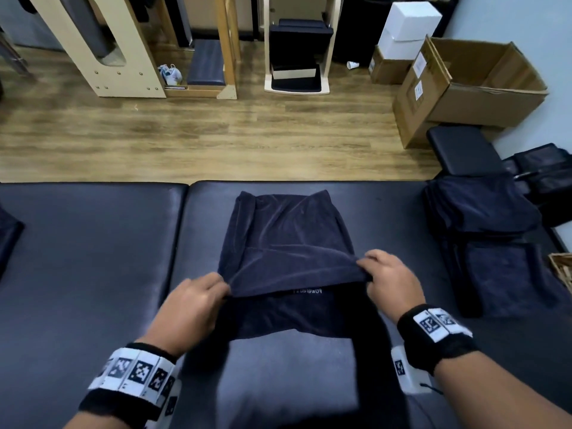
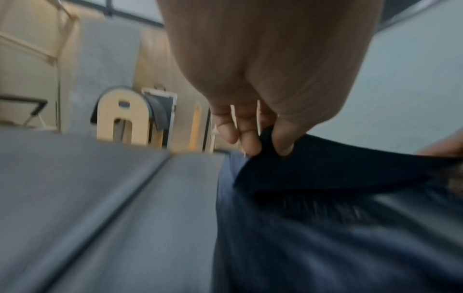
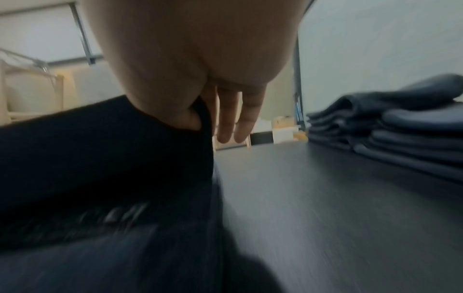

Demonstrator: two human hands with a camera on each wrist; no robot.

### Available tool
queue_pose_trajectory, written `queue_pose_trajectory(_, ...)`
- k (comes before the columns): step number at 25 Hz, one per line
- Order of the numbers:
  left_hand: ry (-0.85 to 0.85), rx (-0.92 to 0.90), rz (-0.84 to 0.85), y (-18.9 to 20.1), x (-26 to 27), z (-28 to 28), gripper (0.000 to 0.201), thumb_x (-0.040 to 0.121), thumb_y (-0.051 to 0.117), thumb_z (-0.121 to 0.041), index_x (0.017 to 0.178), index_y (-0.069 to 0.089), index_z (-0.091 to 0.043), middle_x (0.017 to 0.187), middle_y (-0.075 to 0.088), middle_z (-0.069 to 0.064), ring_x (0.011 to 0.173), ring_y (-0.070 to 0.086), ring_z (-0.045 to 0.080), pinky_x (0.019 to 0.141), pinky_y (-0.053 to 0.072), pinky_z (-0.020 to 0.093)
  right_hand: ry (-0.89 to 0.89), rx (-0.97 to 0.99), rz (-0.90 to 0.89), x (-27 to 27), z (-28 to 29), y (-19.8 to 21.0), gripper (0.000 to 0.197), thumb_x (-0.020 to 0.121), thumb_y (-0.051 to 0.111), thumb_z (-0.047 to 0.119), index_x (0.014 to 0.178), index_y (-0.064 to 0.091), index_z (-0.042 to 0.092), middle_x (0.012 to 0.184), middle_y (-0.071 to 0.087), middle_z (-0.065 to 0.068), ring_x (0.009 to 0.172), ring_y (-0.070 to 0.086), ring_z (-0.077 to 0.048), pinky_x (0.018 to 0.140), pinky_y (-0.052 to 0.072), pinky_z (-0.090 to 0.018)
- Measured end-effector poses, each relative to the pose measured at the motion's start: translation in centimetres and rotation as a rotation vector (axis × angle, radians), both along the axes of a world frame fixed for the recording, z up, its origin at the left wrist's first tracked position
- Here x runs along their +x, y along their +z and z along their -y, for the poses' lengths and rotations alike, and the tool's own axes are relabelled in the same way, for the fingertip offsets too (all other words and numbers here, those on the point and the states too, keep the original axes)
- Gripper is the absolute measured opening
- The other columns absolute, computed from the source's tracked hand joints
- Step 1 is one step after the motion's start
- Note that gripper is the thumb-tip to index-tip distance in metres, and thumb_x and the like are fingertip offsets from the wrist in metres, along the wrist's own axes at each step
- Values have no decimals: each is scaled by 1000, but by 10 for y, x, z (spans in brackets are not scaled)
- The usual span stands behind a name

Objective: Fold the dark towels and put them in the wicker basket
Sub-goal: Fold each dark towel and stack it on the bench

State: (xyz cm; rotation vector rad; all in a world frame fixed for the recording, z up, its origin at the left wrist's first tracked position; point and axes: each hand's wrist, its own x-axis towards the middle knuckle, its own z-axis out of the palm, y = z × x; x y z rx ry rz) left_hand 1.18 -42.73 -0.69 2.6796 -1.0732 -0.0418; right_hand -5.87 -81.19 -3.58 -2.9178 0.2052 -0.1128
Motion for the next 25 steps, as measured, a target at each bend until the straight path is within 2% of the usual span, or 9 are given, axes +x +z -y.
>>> queue_pose_trajectory(5,87,205,-191,-78,-52,-6,22,72,68,-15,72,47,-19,82,48,1,61,53,29,50,47,39,-19,84,-194,-68,-14,-61,37,63,81,4,95,78,22,89,62,-1,64,65,-27,51,56,-37)
queue_pose_trajectory(9,121,80,-207,-92,-65,-12,10,78,64,-18,77,53,-16,92,49,1,76,49,25,61,48,40,-55,97,-258,-83,-21,-60,35,63,86,9,96,79,20,85,66,-1,64,66,-28,52,58,-38)
queue_pose_trajectory(13,45,45,-233,-93,-52,-23,11,81,61,-26,84,58,-16,100,50,-4,82,55,19,67,52,33,12,9,-338,-93,-24,-52,40,59,89,29,94,74,17,96,67,-3,77,68,-30,57,60,-42)
queue_pose_trajectory(15,30,97,-207,-93,-45,-30,12,80,69,-23,82,60,-16,99,52,-4,78,57,18,64,52,31,55,-18,-362,-99,-19,-53,41,58,90,31,93,75,16,101,68,-5,80,69,-31,58,61,-42)
queue_pose_trajectory(17,-26,229,-148,-87,-41,-34,11,76,73,-18,77,63,-15,95,56,0,72,57,22,57,51,38,101,-64,-400,-99,-17,-54,35,58,91,25,88,76,15,102,68,-7,79,69,-31,56,60,-41)
queue_pose_trajectory(19,-83,365,-62,-79,-38,-35,6,74,64,-13,69,63,-16,83,59,5,62,54,26,54,45,38,123,-122,-476,-93,-17,-52,28,55,90,16,76,73,14,94,68,-8,70,67,-31,49,57,-38)
queue_pose_trajectory(21,-131,428,-8,-72,-35,-33,15,71,50,-11,61,60,-17,70,57,5,54,53,26,52,42,35,116,-144,-555,-86,-21,-50,27,53,89,15,65,64,13,76,65,-6,55,62,-30,39,49,-35)
queue_pose_trajectory(23,-89,440,-43,-62,-25,-28,17,69,45,-17,57,57,-18,61,56,3,49,56,27,48,42,32,82,-129,-607,-71,-28,-31,27,62,85,19,67,59,14,64,63,-4,49,60,-32,37,47,-35)
queue_pose_trajectory(25,5,403,-120,-37,2,-15,21,74,44,-25,61,59,-16,62,60,2,53,63,29,46,47,33,17,-166,-670,-34,-23,-1,13,82,68,29,84,62,17,79,70,-9,70,69,-37,55,50,-37)
